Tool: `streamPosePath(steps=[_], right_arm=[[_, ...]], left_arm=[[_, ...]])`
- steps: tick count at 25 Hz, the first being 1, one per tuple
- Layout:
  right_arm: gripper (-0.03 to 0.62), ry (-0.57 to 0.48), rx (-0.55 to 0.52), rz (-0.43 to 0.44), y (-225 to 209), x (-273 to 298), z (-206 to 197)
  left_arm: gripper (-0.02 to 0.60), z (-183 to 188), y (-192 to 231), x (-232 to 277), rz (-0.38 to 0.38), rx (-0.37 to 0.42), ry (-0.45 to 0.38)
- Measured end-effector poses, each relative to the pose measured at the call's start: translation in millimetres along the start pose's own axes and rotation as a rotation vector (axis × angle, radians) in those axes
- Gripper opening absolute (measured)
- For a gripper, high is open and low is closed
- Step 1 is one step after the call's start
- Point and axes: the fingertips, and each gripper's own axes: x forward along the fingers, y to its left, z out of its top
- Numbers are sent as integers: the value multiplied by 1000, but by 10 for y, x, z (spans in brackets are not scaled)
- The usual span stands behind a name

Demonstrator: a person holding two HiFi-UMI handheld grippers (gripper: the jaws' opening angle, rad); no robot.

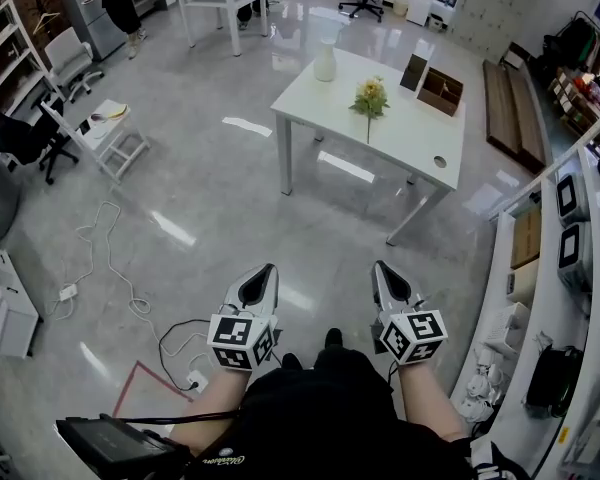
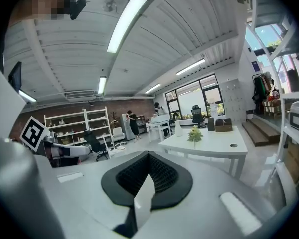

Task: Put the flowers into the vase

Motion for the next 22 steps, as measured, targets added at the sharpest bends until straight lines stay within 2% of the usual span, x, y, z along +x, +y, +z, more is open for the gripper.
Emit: streamPosePath(steps=[5, 9, 17, 22], right_arm=[[-2, 16, -10, 9, -161, 359, 27], [-2, 22, -20, 31, -390, 804, 109], [-2, 8, -37, 105, -1149, 1758, 637], [0, -2, -58, 148, -1489, 2265, 960]], left_arm=[[6, 48, 186, 323, 10, -5, 9], [6, 159, 329, 766, 21, -2, 16], [6, 723, 362, 1971, 53, 16, -19], [6, 1032, 422, 2509, 87, 15, -52]])
